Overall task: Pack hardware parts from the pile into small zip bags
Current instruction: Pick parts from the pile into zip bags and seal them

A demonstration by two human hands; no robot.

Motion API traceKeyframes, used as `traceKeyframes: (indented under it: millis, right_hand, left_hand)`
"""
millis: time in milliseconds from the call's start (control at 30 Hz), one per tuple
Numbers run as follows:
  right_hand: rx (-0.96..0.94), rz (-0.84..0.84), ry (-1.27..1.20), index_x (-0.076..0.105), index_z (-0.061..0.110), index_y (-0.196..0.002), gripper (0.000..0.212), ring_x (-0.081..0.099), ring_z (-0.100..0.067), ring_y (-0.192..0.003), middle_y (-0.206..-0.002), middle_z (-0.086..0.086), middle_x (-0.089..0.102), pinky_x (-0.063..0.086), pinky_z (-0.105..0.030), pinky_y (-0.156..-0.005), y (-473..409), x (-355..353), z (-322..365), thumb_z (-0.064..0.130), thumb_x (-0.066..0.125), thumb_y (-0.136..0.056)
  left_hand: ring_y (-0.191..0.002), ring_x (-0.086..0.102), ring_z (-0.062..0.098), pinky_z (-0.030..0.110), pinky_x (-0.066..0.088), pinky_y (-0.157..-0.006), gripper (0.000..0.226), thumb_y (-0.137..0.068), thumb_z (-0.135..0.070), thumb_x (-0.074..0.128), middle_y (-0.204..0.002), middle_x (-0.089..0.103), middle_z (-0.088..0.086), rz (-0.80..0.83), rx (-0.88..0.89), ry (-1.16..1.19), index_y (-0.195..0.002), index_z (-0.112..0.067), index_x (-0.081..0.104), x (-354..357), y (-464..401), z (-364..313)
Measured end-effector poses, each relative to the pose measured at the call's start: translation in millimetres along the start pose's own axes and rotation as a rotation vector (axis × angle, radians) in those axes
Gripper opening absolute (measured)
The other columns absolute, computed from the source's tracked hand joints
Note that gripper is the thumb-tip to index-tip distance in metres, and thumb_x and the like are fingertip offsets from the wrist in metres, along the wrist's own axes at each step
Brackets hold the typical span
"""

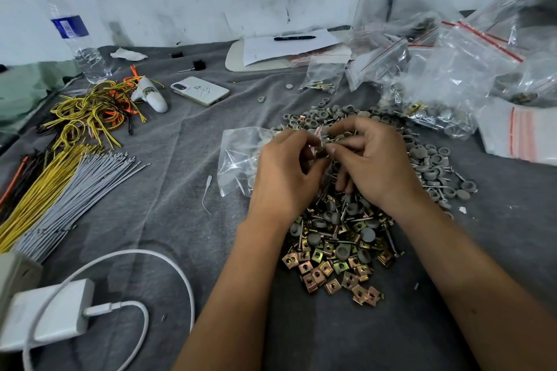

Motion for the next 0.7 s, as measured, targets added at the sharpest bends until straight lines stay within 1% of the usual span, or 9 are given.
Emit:
traceKeyframes:
  millis: [100,200,300,400,467,533,567,633,700]
  right_hand:
    - [-0.001,0.013,0.014,0.065,0.018,-0.106,0.013,0.065,-0.023,-0.043,-0.083,0.006,0.078,0.047,-0.030,-0.037,1.7,3.1,0.0,0.011,0.070,-0.096]
    - [-0.007,-0.040,0.064,0.068,0.015,-0.105,0.012,0.067,-0.021,-0.044,-0.082,0.004,0.078,0.049,-0.029,-0.038,1.3,3.5,-1.2,0.011,0.071,-0.095]
    - [-0.039,-0.085,0.104,0.071,0.017,-0.102,0.011,0.068,-0.018,-0.045,-0.080,0.004,0.077,0.051,-0.027,-0.039,0.4,0.3,-2.3,0.009,0.072,-0.095]
    - [-0.109,-0.024,0.152,0.076,0.024,-0.101,0.016,0.065,-0.016,-0.043,-0.069,0.003,0.073,0.052,-0.025,-0.041,0.8,1.1,-1.5,0.010,0.069,-0.097]
    - [-0.123,0.007,0.195,0.076,0.023,-0.102,0.016,0.064,-0.014,-0.042,-0.064,0.004,0.071,0.052,-0.024,-0.043,1.1,3.6,-1.1,0.010,0.069,-0.097]
    - [-0.124,0.007,0.222,0.076,0.020,-0.103,0.015,0.065,-0.013,-0.044,-0.069,0.005,0.071,0.053,-0.024,-0.046,1.4,4.7,-0.8,0.008,0.069,-0.096]
    - [-0.124,-0.003,0.227,0.075,0.018,-0.103,0.015,0.066,-0.012,-0.044,-0.074,0.007,0.072,0.053,-0.023,-0.047,1.5,4.4,-0.1,0.007,0.069,-0.096]
    - [-0.140,-0.036,0.236,0.076,0.017,-0.103,0.015,0.065,-0.006,-0.047,-0.079,0.011,0.071,0.050,-0.016,-0.050,1.2,2.1,2.1,0.005,0.068,-0.096]
    - [-0.162,-0.070,0.268,0.076,0.015,-0.104,0.016,0.063,0.003,-0.056,-0.076,0.018,0.066,0.045,-0.009,-0.056,-0.1,-0.5,5.2,0.004,0.066,-0.097]
  left_hand:
    - [-0.077,0.060,0.010,0.010,0.042,-0.069,0.015,-0.080,-0.003,0.082,-0.086,0.066,0.000,0.014,0.004,-0.014,-0.091,-0.011,0.077,-0.6,-0.2,0.2]
    - [-0.073,0.057,0.008,0.008,0.039,-0.066,0.010,-0.082,-0.004,0.082,-0.083,0.065,-0.002,-0.005,-0.014,-0.052,-0.087,-0.010,0.077,-1.4,0.3,-0.8]
    - [-0.071,0.057,0.008,0.022,0.049,-0.064,0.011,-0.080,0.000,0.081,-0.080,0.065,-0.003,-0.021,-0.052,-0.050,-0.082,-0.009,0.075,-1.8,0.4,3.3]
    - [-0.070,0.057,0.009,0.026,0.050,-0.062,0.013,-0.078,0.002,0.077,-0.078,0.064,-0.003,-0.019,-0.049,-0.066,-0.082,-0.010,0.074,-0.8,0.6,5.0]
    - [-0.069,0.058,0.013,0.032,0.052,-0.062,0.011,-0.080,-0.002,0.079,-0.077,0.063,-0.002,-0.027,-0.042,-0.065,-0.083,-0.010,0.073,0.2,0.7,4.1]
    - [-0.068,0.060,0.016,0.040,0.054,-0.063,0.012,-0.081,-0.004,0.080,-0.074,0.063,-0.001,-0.053,-0.059,-0.027,-0.087,-0.010,0.071,0.5,0.7,5.4]
    - [-0.068,0.061,0.016,0.041,0.055,-0.063,0.014,-0.081,-0.004,0.081,-0.073,0.063,-0.002,-0.070,-0.085,0.009,-0.089,-0.011,0.071,0.5,0.6,6.7]
    - [-0.067,0.064,0.011,0.034,0.058,-0.063,0.019,-0.080,-0.006,0.083,-0.072,0.065,-0.005,-0.104,-0.161,0.107,-0.093,-0.014,0.072,-0.1,0.2,7.5]
    - [-0.066,0.067,0.010,0.027,0.058,-0.060,0.021,-0.082,-0.007,0.084,-0.073,0.066,-0.007,-0.147,-0.229,0.211,-0.095,-0.018,0.071,-0.8,-0.3,6.9]
Point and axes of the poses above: each hand's wrist, its own y-axis away from the middle knuckle, its own x-axis out of the palm, z = x × y, the point moved 3 cm from there along -y, towards the middle knuckle
